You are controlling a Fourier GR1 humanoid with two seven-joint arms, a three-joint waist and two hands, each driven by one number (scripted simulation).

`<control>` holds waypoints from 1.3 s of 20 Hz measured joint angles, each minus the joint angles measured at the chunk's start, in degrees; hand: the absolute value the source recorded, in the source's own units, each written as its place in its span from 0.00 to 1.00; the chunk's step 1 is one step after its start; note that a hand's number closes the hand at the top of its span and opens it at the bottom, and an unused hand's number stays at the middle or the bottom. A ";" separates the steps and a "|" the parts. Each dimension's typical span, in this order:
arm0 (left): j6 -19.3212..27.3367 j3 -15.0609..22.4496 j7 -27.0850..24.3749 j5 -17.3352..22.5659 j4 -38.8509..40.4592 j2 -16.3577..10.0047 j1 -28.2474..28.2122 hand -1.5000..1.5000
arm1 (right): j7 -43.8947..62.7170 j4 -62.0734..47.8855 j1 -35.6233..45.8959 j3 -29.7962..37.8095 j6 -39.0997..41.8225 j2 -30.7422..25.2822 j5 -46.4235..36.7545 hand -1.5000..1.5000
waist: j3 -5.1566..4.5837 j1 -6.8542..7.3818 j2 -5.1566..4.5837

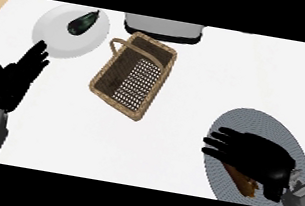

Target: Pick the sweet potato from the placemat and place it in the basket

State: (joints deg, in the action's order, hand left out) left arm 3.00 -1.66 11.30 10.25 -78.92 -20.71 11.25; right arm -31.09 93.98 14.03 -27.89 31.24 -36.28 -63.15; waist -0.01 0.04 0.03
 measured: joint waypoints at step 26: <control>-4.05 -4.77 0.72 -3.26 0.99 2.36 1.55 0.50 | -7.76 -8.84 -1.87 -0.62 -14.94 5.84 -20.80 1.00 | -0.52 0.14 0.70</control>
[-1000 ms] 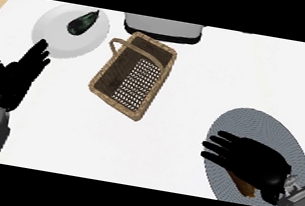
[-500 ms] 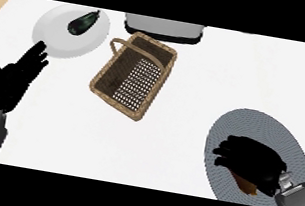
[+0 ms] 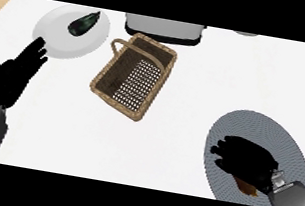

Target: Pick the sweet potato from the placemat and place it in the basket

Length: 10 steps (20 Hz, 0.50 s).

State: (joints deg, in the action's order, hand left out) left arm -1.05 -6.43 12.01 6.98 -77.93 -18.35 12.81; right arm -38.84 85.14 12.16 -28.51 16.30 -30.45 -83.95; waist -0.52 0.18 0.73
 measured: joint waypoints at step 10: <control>0.29 -0.94 0.15 0.20 0.20 -0.39 -1.26 0.50 | 26.39 6.99 -7.54 1.26 10.03 25.09 4.85 1.00 | 0.10 -2.88 0.49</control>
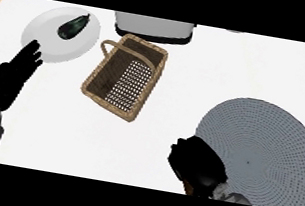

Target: Pick the sweet potato from the placemat and place it in the basket

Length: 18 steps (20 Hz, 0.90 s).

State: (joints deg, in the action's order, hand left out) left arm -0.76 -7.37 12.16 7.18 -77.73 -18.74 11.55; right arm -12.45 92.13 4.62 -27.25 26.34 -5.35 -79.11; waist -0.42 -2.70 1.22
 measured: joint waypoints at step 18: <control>-0.25 0.43 0.07 -0.11 -0.01 0.24 -0.29 0.50 | 31.73 18.28 -5.21 -14.84 -27.88 5.28 21.74 1.00 | 0.48 1.75 0.45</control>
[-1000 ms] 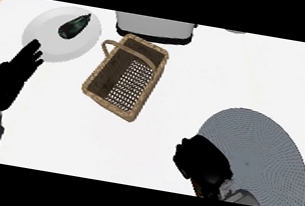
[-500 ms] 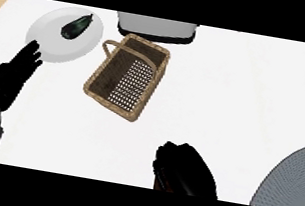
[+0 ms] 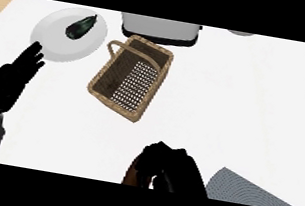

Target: Pick the sweet potato from the placemat and place it in the basket

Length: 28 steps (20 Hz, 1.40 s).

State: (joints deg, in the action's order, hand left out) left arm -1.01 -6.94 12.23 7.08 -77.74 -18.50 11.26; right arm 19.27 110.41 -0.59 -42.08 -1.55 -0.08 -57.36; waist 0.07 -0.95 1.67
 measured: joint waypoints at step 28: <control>-1.18 2.51 0.60 -0.85 -0.18 0.72 2.73 0.50 | 43.83 -4.24 34.26 4.00 -11.42 -0.31 -17.46 1.00 | -0.90 4.63 -0.73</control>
State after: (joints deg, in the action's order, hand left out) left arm -2.19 -4.42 12.82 6.23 -77.92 -17.77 13.99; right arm 63.11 106.16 33.67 -38.08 -12.96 -0.39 -74.82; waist -0.84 3.68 0.94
